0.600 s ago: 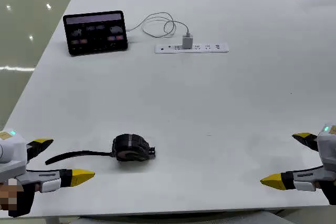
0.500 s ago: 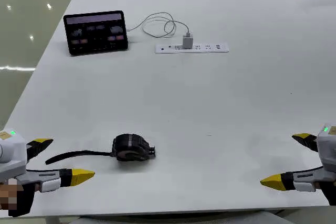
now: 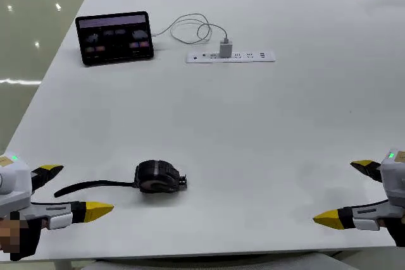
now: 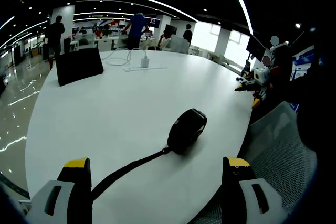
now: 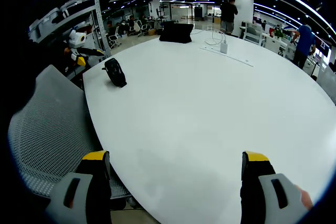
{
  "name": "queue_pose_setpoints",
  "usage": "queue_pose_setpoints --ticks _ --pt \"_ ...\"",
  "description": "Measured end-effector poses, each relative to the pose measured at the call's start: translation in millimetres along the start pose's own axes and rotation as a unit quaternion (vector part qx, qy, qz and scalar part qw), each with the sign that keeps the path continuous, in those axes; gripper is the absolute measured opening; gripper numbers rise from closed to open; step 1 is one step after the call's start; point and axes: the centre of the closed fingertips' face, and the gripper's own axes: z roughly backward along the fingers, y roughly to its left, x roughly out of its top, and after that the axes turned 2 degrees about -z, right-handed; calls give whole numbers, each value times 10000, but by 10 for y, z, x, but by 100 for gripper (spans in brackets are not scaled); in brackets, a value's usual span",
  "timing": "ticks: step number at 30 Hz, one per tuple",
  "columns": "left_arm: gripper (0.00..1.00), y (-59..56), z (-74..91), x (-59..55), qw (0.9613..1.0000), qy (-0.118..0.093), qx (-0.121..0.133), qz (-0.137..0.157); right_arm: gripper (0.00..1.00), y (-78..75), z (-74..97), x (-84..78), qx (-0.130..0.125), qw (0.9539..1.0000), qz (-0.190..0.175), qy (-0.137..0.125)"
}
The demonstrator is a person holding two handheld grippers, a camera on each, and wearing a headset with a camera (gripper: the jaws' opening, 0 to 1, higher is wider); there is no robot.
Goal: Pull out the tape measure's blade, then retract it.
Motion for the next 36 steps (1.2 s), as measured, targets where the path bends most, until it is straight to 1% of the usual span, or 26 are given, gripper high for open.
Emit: queue_pose_setpoints --ticks 4,6,8,9,10,11,12,13,14,15,17,20,21,24,27,32,36 --pt "100 17 5 49 9999 -125 42 -79 100 0 -5 6 -6 10000 43 11" --pt "100 22 -4 40 9998 -98 46 -138 100 -1 -6 26 -4 10000 37 -12" --pt "100 0 -25 9 9998 -34 -18 -192 100 -11 -14 42 -17 10000 70 -25" --pt "100 -31 -30 -8 9998 12 -106 -155 100 -7 -17 50 -8 10000 75 -21" --pt "100 -54 -40 -8 9998 11 -172 -77 100 -4 -21 62 0 10000 86 -21" --pt "100 -42 -44 2 9998 -16 -135 -108 100 -8 -23 74 -11 9999 109 -31" --pt "100 -63 -55 54 9994 -164 -178 -240 100 -5 -23 99 -6 9999 114 -51" --pt "100 -89 -58 88 9990 -260 -231 -267 100 0 -24 121 14 9999 99 -79" --pt "100 -95 -59 102 9989 -296 -239 -283 100 8 -25 148 34 9999 68 -122" --pt "100 -91 -68 99 9991 -259 -223 -270 100 4 -29 176 26 9999 74 -153" --pt "100 -101 -95 119 9991 -255 -250 -247 100 16 -40 226 28 9998 81 -179" --pt "100 -121 -141 111 9993 -83 -311 -200 100 59 -47 330 82 9995 85 -280" --pt "100 -132 -149 117 9992 -73 -336 -200 100 68 -54 352 90 9995 118 -287" --pt "100 -155 -184 166 9988 -97 -386 -287 100 112 -83 443 149 9991 200 -330" --pt "100 -181 -233 212 9981 -61 -474 -385 100 164 -132 523 238 9985 324 -370" --pt "100 -224 -309 246 9961 43 -660 -592 96 216 -217 591 332 9976 468 -398" --pt "100 -241 -379 281 9947 51 -759 -696 99 245 -294 605 405 9971 554 -338"
